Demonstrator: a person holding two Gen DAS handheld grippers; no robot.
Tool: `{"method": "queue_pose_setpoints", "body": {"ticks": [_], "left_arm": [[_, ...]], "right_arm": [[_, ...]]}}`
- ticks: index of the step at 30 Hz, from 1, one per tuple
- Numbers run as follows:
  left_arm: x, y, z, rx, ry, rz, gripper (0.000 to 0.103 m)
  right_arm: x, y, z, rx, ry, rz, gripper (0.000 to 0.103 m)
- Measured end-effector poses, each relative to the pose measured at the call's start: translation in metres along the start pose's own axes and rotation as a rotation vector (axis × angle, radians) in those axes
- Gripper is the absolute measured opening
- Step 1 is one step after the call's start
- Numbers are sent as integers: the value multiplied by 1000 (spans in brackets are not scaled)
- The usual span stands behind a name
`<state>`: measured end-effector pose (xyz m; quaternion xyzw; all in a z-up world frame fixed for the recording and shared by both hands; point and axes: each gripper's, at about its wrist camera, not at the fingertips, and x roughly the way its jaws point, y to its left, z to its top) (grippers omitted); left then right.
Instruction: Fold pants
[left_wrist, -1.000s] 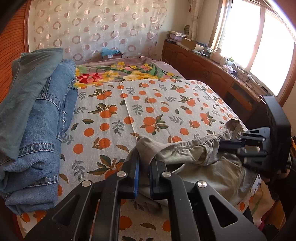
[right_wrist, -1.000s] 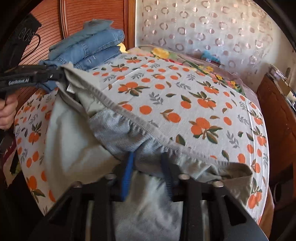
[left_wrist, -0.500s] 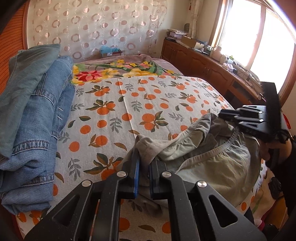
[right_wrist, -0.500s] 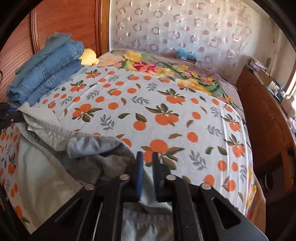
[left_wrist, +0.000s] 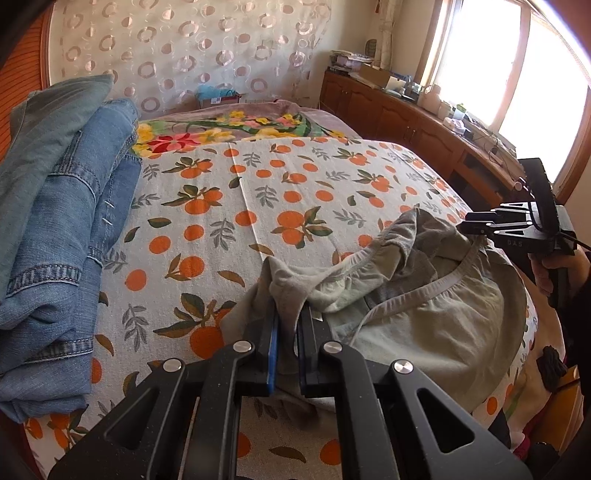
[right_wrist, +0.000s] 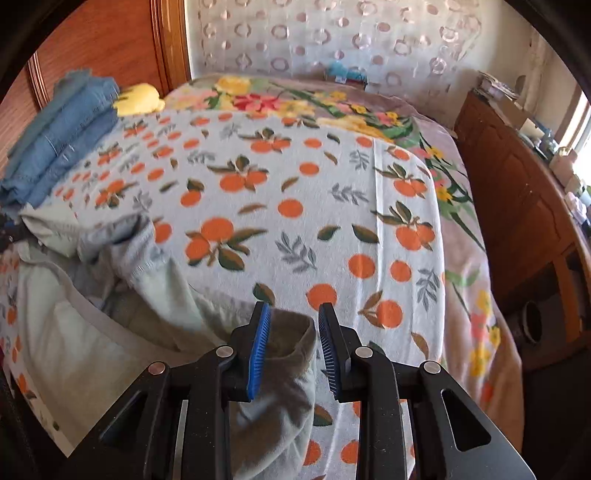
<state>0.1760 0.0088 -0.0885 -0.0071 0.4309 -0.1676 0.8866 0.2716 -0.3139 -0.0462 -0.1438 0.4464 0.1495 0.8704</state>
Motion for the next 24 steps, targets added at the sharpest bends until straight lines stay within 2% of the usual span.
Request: {"method": "queue_pose_setpoints", "body": {"ticks": [5,6,7,11,15,17,24], "left_arm": [[2,2,-3,2,6,-3,8],[1,2,-2,0,4,-3,8],[-1,2,-2,0,-2,-3,8],[-26,-2,8,10,-61,-9,7],[-80,5,26,-46,-215,-1,7],[-102,9,36,-65,-259,-7,7],[-134,2,47,-16,-301,19,7]], "right_arm": [[9,-7,-1,1,54,-10,28],[6,-11,0,3,49,-11,18],[4,-18,1,3,44,1,2],[-46,-27,1,36,-118,-63,2],[-113,-35,2,120,-310,-66,2],[-135,-31,1,113,-348,-56,2],[-194,-18,-11,77,-464,-73,2]]}}
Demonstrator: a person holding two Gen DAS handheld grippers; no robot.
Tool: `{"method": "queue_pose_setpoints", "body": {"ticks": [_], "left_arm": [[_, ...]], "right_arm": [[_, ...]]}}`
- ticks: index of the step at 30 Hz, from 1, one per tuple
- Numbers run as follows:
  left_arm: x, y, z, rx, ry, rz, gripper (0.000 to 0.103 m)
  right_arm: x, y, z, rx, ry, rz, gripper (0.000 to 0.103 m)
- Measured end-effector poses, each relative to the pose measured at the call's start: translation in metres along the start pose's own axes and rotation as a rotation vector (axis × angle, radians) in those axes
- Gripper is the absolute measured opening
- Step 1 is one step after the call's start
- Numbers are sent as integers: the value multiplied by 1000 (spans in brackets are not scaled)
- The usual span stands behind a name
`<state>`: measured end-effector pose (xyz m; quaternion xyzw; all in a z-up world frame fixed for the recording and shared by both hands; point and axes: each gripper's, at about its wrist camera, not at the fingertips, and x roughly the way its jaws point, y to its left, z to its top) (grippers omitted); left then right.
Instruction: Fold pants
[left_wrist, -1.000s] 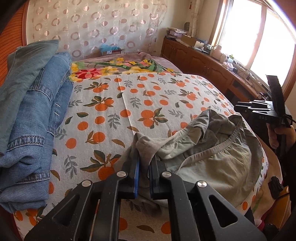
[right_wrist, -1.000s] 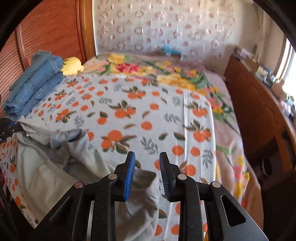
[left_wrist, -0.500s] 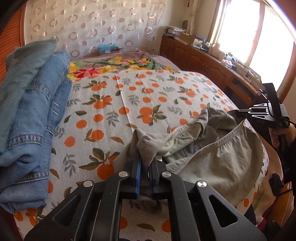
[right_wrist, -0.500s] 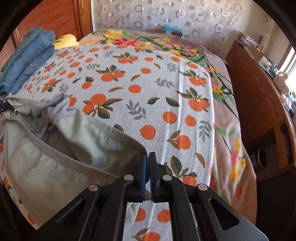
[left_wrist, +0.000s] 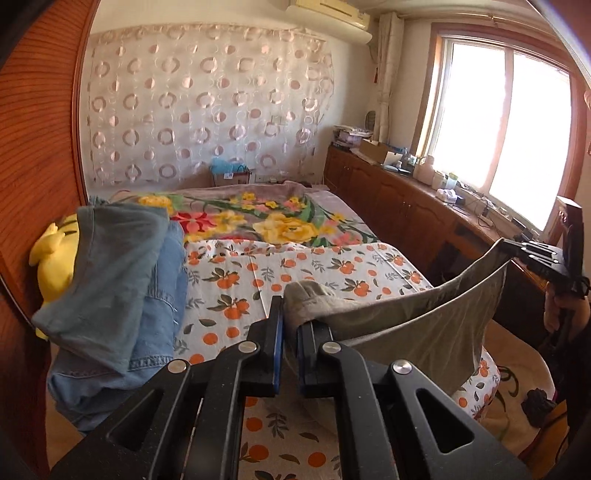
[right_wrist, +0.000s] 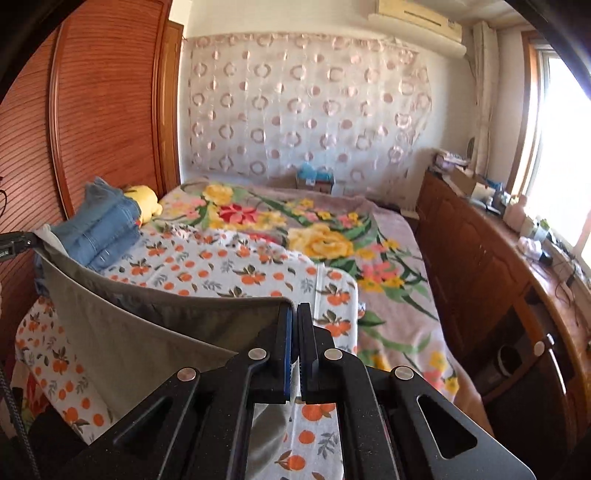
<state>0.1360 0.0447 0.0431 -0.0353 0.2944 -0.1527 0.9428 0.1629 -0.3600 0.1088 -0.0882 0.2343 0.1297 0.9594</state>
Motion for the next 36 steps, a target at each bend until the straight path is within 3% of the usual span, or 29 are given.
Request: {"method": "queue_pose_setpoints", "body": {"ticks": [5,10,13,16,19,22,27,29,31,36], "left_arm": [[11,6,33,16,-22,32,7],[32,10,88,61,-56,120,7],[22,12,123,61,-132,137,7],[0,9,134,65,-201,139,7],[-11,10,115,68,-211,141,7],[-5,15,58,49,-159,135,7],[43,22,-61,-3,18,154,7],[63,26,-95,-42,90,145,7],[74,26,-116,-76,131,133,7],[64,20,-129,-93,115,142,7]], "right_arm": [[2,3,16,-3,-61,-27,2],[61,4,49,16,-101,-71,2],[79,7,66,61,-174,-82,2],[75,17,61,89,-253,-73,2],[71,28,32,83,-253,-41,2],[82,40,-30,70,-183,9,2],[132,76,-174,46,47,45,2],[149,81,-212,80,110,55,2],[160,82,-232,120,150,74,2],[169,81,-245,139,162,92,2]]}}
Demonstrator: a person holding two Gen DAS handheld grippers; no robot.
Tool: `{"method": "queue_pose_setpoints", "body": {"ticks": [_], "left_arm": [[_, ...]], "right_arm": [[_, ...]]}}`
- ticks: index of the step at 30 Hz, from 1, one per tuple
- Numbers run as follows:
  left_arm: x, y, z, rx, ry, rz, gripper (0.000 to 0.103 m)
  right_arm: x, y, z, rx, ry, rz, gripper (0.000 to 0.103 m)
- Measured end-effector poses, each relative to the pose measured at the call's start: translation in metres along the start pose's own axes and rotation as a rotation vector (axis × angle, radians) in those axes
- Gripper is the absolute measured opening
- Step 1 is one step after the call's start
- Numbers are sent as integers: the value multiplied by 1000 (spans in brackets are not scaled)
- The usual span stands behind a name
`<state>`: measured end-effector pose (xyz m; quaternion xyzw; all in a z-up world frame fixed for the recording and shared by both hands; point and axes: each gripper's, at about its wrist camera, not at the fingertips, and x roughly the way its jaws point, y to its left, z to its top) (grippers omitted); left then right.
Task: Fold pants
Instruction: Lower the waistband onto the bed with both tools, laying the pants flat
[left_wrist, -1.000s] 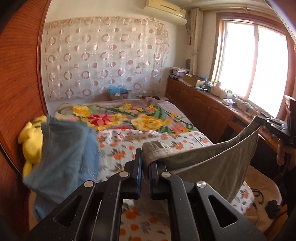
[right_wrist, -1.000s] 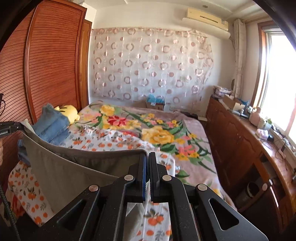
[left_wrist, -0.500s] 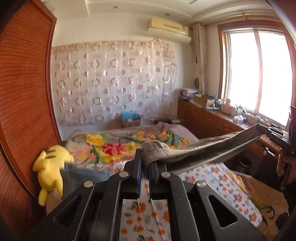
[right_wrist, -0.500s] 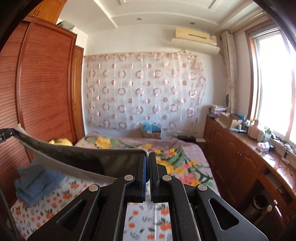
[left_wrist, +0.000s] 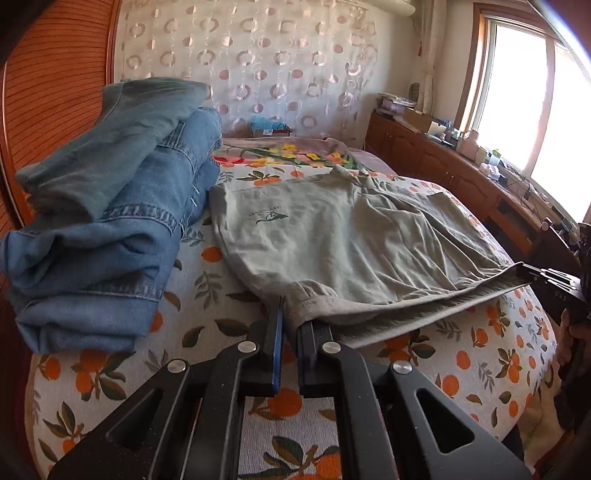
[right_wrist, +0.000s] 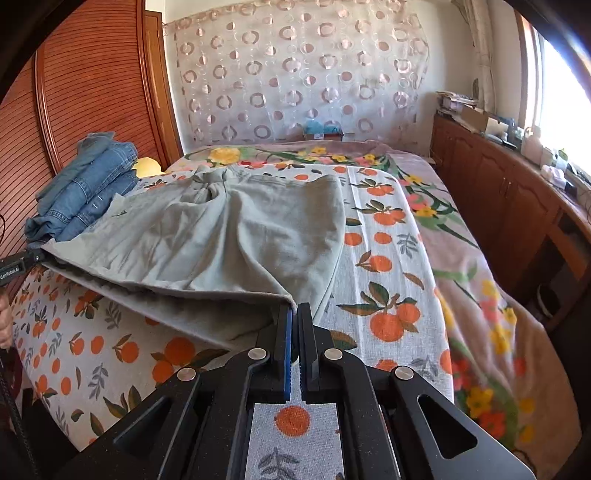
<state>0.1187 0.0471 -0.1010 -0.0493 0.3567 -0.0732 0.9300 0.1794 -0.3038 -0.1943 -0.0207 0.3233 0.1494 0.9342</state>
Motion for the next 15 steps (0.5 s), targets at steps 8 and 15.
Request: {"method": "queue_pose_setpoints", "body": {"ticks": [8,15], "left_arm": [[-23,-7,-11,13,-21,-8,7],[-51,-11,-36,16,-36,-24,7]], "right_arm": [[-54,-9,-2,15,-14,21,2],[-92,-11,-17,24,15,45,2]]}}
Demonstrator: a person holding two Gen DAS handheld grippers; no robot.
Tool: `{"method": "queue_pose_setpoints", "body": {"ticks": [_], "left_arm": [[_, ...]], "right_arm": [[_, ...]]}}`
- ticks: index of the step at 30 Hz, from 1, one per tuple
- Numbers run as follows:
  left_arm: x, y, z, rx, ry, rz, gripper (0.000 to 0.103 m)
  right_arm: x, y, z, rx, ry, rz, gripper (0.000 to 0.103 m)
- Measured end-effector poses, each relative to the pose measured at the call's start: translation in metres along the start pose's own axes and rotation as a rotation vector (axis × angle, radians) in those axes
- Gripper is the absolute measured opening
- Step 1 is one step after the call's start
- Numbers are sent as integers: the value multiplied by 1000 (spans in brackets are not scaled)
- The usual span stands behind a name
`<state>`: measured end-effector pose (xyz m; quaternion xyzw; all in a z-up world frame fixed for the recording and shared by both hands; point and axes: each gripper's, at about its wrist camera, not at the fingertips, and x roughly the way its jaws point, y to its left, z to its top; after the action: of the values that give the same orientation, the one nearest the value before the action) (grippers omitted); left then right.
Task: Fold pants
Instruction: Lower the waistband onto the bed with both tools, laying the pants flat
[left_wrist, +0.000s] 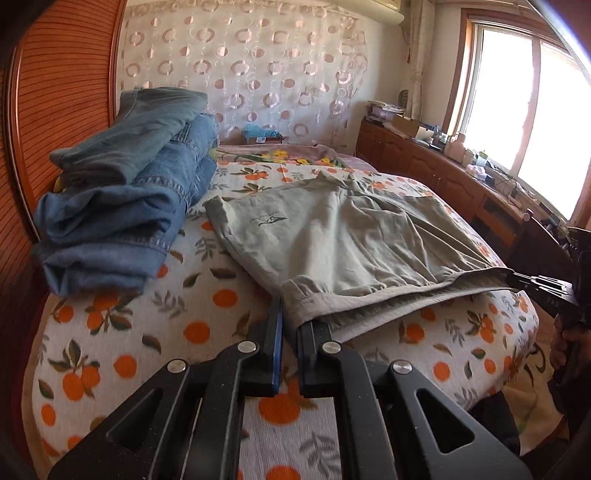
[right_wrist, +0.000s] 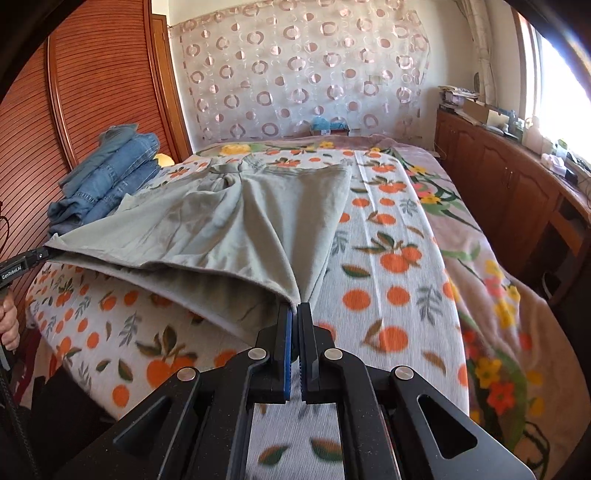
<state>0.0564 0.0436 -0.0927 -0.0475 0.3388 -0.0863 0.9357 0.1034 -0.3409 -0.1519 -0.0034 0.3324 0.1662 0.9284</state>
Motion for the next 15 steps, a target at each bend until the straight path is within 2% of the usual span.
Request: {"method": "queue_pose_setpoints", "body": {"ticks": [5,10,15], "left_arm": [[-11,8,-19,-27,37,-8,7],[-12,9,-35,-14,80,8,8],[-14,8,-36,4,82,1,18]], "right_arm": [[-18,-1,-16,9,35,24,2],[-25,-4,-20,13,66,25,2],[-29,8,-10,-36,48,8,7]]}}
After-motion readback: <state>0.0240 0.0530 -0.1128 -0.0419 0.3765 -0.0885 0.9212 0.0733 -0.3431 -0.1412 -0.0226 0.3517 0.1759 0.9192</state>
